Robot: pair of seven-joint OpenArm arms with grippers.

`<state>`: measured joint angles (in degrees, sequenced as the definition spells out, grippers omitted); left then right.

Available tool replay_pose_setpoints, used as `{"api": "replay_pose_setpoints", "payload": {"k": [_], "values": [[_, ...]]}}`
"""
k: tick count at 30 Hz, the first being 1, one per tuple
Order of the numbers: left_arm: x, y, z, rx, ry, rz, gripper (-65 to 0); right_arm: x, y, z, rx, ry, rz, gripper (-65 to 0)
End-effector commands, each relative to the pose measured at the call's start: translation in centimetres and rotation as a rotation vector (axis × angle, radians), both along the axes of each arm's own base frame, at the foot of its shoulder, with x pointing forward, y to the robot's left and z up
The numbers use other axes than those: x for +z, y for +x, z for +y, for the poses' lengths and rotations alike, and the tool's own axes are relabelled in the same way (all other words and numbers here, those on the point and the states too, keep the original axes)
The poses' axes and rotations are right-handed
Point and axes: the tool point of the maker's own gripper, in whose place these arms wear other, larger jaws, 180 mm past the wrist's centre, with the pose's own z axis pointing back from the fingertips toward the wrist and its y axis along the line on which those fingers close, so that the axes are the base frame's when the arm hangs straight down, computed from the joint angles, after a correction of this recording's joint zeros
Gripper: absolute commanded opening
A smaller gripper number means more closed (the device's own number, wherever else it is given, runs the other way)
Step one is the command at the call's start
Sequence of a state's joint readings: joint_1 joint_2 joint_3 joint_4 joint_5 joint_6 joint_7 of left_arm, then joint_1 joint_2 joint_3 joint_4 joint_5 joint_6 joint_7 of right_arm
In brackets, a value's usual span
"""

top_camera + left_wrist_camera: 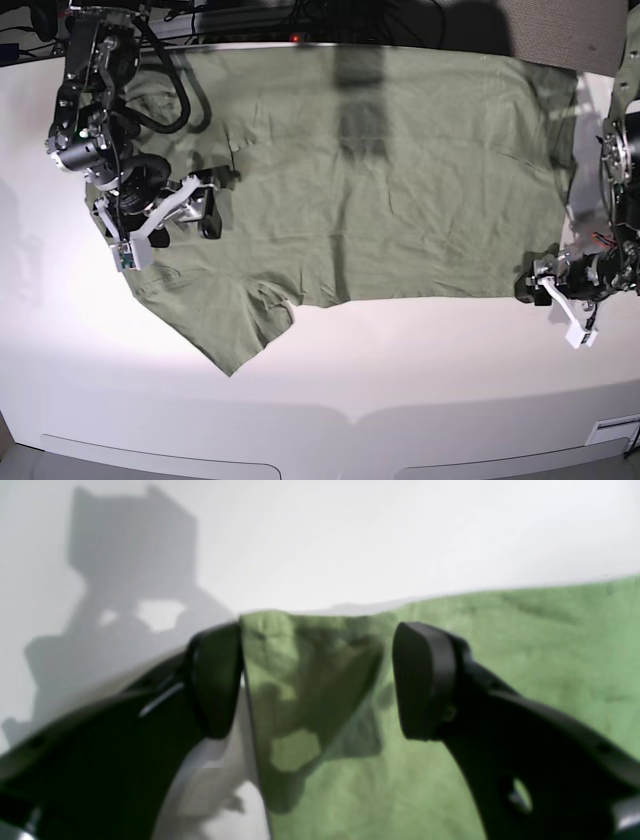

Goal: Fold the T-shirt properly
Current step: 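Move the left gripper to the shirt's hem corner and grasp it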

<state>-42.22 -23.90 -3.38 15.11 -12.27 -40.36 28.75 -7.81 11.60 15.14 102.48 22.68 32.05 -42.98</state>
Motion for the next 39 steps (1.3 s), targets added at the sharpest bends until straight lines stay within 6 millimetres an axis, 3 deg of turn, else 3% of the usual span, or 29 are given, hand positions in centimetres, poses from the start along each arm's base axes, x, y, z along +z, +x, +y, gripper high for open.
{"api": "replay_pose_setpoints", "payload": {"k": [1, 6, 14, 28, 34, 39], "values": [[0.2, -0.3, 0.6, 0.004, 0.005, 0.040, -19.5, 1.4, 0.7, 0.0, 0.011, 0.001, -0.052, -17.5], [0.4, -1.1, -1.4, 0.027, -0.130, 0.125, -19.5, 1.5, 0.8, 0.0, 0.010, 0.002, -0.056, -17.5], [0.9, -0.7, -1.8, 0.049, -0.175, 0.106, -19.5, 1.5, 0.8, 0.0, 0.010, 0.003, -0.059, -17.5], [1.3, -0.6, -0.3, 0.073, -0.160, 0.088, -19.5, 1.5, 0.8, 0.0, 0.010, 0.003, -0.060, -17.5], [1.5, 1.0, 2.5, 0.029, 0.046, -0.064, -19.6, 1.7, 0.8, 0.3, 0.014, 0.027, -0.061, -17.5], [-0.4, -1.0, 3.1, 0.044, 0.104, 0.087, -19.6, 1.5, 0.7, 0.3, 0.015, 0.020, -0.052, -17.5]]}}
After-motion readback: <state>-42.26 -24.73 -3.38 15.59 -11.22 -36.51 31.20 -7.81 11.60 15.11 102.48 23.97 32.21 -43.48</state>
